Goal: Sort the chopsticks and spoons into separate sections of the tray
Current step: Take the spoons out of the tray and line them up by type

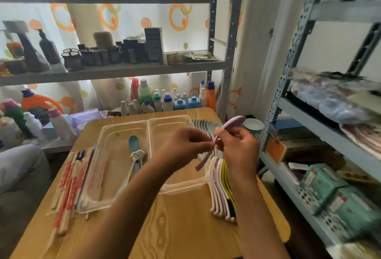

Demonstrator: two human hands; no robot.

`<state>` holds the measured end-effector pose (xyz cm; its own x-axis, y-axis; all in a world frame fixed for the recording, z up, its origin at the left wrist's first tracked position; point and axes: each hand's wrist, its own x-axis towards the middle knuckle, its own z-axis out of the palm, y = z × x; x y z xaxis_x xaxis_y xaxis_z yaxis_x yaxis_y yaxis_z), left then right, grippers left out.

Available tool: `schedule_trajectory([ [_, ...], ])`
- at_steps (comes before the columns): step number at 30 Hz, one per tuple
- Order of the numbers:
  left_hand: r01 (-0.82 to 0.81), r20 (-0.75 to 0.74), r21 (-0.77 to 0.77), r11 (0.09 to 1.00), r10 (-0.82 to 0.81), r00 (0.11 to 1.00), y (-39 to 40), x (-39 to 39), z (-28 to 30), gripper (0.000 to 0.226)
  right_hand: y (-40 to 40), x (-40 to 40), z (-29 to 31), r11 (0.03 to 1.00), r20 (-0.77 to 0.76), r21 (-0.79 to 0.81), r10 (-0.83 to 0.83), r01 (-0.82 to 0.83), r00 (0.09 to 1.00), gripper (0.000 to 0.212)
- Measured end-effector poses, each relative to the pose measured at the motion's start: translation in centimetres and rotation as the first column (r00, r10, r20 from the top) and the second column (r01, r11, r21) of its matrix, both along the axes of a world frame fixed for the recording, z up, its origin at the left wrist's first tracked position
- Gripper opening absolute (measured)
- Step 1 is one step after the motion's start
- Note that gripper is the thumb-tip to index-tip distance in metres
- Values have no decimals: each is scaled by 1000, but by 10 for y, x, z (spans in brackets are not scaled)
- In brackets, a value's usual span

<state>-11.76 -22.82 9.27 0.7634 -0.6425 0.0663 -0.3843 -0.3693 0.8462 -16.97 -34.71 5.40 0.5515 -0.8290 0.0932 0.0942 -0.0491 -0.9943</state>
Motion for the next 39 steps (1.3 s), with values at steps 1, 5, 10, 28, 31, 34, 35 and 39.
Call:
schedule_trajectory([
  [1, 13, -3, -12, 1000, -13, 1000, -5, -1, 2, 4, -10, -7, -2, 1000, -15, 0, -9, 9, 1000, 16],
  [5, -9, -23, -94, 996, 7, 1000, -20, -6, 4, 10, -44, -34, -22, 997, -161, -79, -16, 4, 987, 10],
  [10, -36, -77, -150, 988, 24, 997, -28, -6, 0, 11, -65, -52, -66, 959, -392, -282, -105, -11, 914, 16],
  [28, -153, -68, -138, 979, 144, 987, -10, 28, -5, 15, -61, -47, -87, 925, -720, -206, 78, -319, 690, 56],
  [31, -163, -77, -135, 977, 154, 985, -7, 32, -7, 15, -63, -48, -85, 899, -736, -173, 152, -401, 660, 28],
  [34, -169, -80, -136, 976, 159, 984, -3, 34, -8, 15, -66, -50, -86, 899, -707, -155, 189, -409, 682, 23],
  [35, -170, -80, -137, 976, 160, 984, -3, 35, -9, 15, -67, -51, -86, 904, -699, -146, 192, -402, 688, 24],
  [39, -178, -77, -135, 975, 169, 983, -1, 37, -12, 14, -75, -51, -89, 925, -697, -149, 153, -350, 701, 31],
])
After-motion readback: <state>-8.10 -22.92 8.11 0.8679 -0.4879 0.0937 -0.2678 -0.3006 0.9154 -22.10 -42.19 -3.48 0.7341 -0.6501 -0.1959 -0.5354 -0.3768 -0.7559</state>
